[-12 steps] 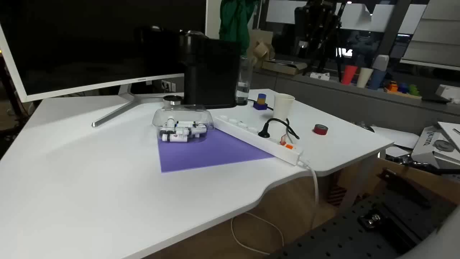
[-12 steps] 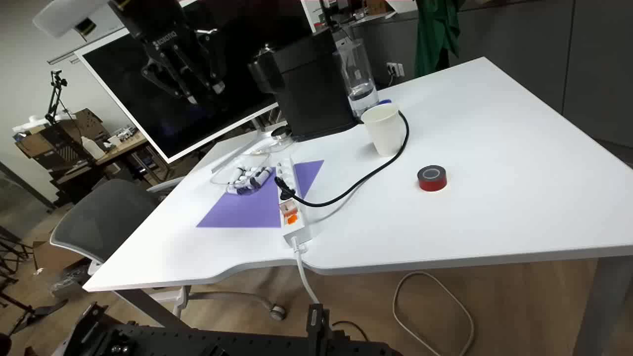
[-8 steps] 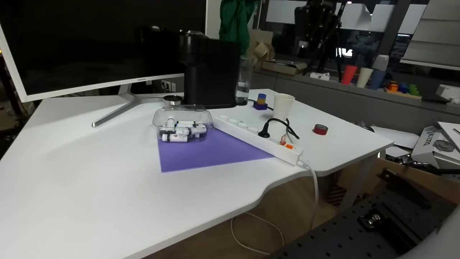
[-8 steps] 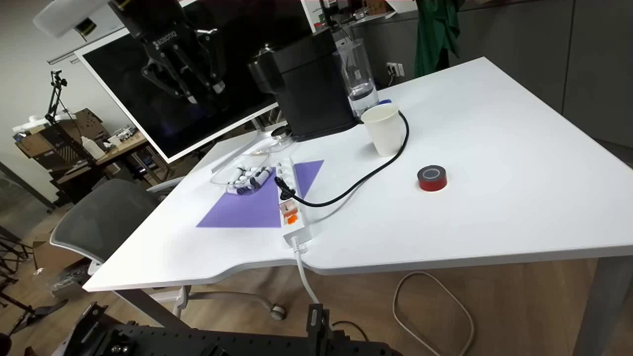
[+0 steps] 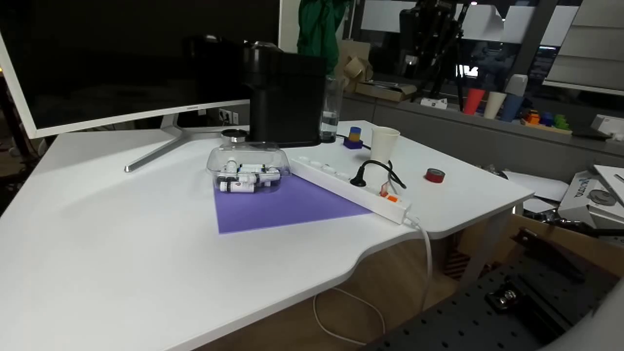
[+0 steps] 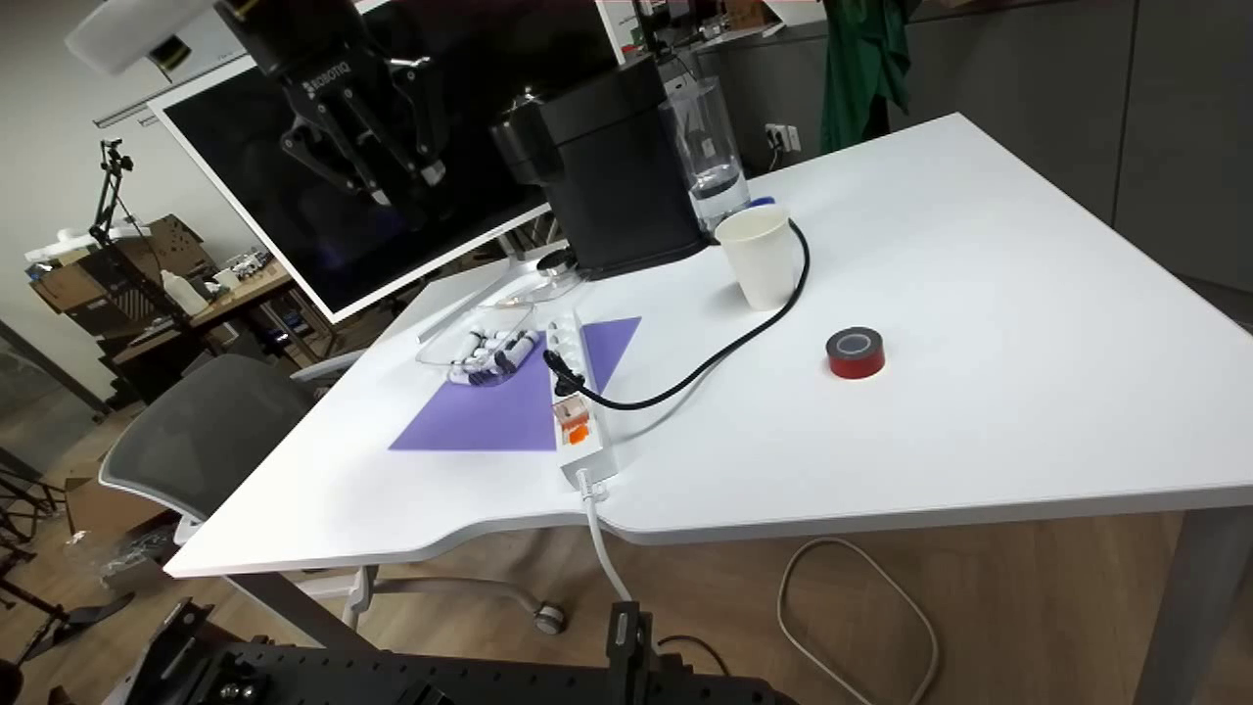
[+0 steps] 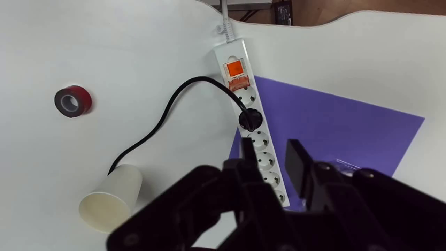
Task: Turn on the extension cord switch
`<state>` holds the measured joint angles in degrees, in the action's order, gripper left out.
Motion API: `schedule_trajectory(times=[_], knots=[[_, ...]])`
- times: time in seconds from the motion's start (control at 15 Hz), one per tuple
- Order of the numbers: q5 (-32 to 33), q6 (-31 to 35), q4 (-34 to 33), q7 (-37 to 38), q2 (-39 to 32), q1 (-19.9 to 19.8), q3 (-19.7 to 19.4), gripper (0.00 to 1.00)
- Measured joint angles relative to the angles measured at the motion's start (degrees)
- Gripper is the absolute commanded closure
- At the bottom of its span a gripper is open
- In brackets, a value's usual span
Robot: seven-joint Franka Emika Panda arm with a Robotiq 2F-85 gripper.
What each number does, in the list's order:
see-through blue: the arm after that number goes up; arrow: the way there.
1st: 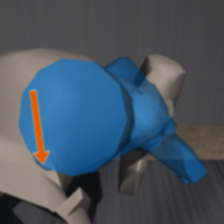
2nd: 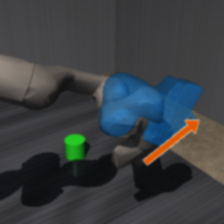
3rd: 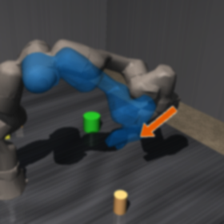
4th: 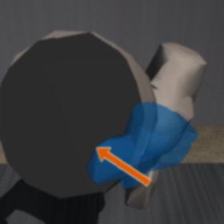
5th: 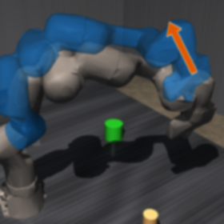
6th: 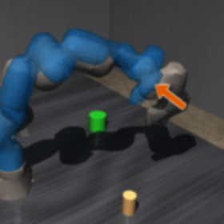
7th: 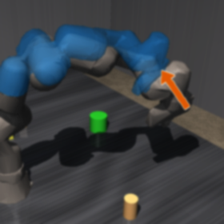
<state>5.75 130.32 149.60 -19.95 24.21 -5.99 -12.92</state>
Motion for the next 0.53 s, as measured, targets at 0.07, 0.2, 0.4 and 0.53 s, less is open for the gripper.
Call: schedule_trajectory(times=[0.07, 0.2, 0.4, 0.53], knots=[[0.05, 0.6, 0.05, -0.01, -0.04, -0.03, 0.09, 0.33], [0.5, 3.39, 0.44, -0.17, -0.33, -0.05, 0.48, 0.71], [1.16, 10.73, 1.92, -1.83, -2.5, -0.03, 0.64, 0.75], [0.84, 15.25, 3.13, -4.32, -5.08, 0.13, 0.3, 0.89]])
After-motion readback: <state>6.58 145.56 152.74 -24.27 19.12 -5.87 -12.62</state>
